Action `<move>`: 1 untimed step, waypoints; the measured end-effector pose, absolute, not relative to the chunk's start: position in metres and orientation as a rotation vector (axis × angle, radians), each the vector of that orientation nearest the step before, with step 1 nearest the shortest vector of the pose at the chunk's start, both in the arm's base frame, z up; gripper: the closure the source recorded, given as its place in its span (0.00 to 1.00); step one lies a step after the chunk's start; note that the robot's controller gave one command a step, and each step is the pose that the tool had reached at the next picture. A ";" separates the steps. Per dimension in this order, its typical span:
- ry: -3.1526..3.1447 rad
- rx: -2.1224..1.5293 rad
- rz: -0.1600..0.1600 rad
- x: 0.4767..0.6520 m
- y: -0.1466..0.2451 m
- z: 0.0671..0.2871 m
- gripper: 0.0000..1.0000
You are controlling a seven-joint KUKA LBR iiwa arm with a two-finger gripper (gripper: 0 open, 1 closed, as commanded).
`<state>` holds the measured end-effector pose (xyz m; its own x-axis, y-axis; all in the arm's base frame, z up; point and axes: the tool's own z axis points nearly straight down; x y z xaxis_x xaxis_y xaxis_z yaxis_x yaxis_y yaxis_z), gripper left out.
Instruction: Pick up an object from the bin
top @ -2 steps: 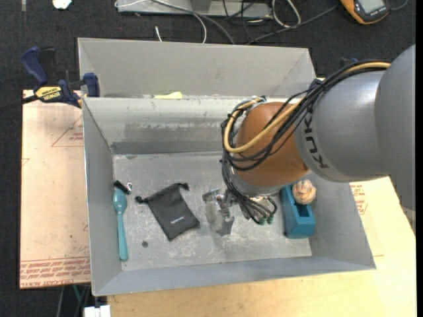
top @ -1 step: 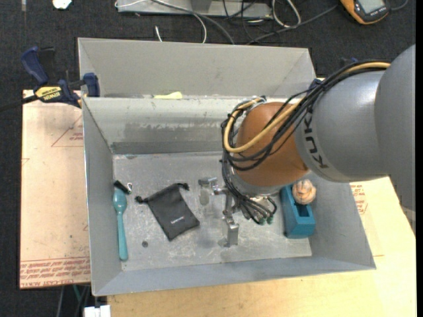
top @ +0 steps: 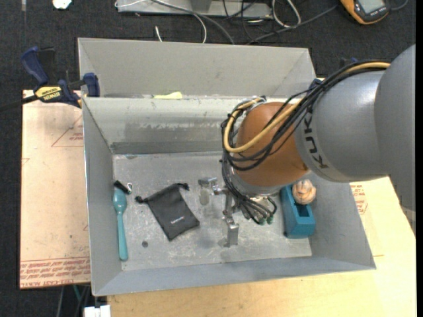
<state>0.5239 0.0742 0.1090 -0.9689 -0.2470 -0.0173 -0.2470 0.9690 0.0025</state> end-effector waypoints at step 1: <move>3.108 -0.303 0.010 0.533 0.114 0.109 0.00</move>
Offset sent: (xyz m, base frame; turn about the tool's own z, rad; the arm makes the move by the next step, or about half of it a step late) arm 0.0311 0.0645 -0.0124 -0.1179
